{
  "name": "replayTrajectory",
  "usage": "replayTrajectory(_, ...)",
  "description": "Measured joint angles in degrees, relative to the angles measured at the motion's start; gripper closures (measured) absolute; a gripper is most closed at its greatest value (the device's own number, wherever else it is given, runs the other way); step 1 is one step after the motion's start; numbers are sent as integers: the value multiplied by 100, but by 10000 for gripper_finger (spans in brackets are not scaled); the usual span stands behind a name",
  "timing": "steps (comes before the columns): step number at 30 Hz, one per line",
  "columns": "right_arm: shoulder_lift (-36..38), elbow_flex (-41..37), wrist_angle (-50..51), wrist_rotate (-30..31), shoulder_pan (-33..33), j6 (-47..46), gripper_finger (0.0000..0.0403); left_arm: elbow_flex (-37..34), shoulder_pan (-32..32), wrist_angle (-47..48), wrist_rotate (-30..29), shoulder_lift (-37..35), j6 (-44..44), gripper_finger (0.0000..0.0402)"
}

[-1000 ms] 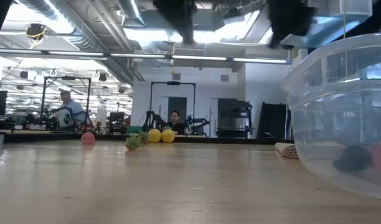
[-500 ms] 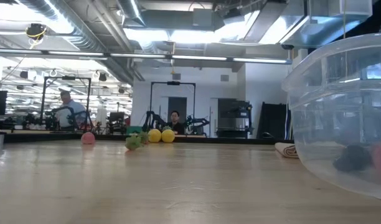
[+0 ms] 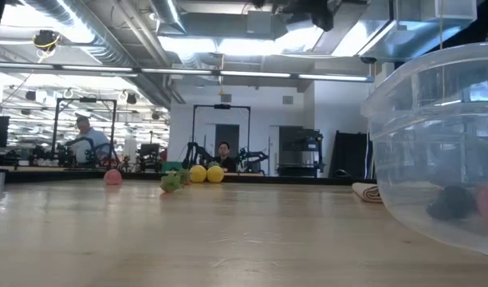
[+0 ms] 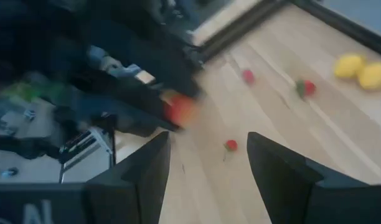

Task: Pick and placing Produce into tupperware
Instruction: Put the strawberry into the transparent container

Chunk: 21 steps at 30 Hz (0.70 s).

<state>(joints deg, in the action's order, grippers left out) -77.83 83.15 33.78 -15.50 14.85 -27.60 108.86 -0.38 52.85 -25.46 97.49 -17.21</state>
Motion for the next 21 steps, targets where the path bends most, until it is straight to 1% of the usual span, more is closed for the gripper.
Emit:
replayTrajectory(3, -121, 0, -55, -25, 84, 240, 189, -4, 50, 45, -183, 146, 69, 292)
replayTrajectory(8, -317, 0, -67, -13, 153, 272, 189, -4, 125, 23, -369, 238, 192, 274)
replayTrajectory(10, -414, 0, -140, -13, 153, 281, 189, -4, 150, 6, -381, 235, 192, 274)
replayTrajectory(16, -626, 0, -371, -43, 155, 418, 189, -4, 153, 14, -406, 232, 195, 292)
replayTrajectory(18, -674, 0, -471, -37, 155, 408, 189, -4, 155, 51, -412, 232, 195, 292)
replayTrajectory(21, -717, 0, -594, -47, 155, 410, 189, -4, 156, 69, -461, 229, 193, 279)
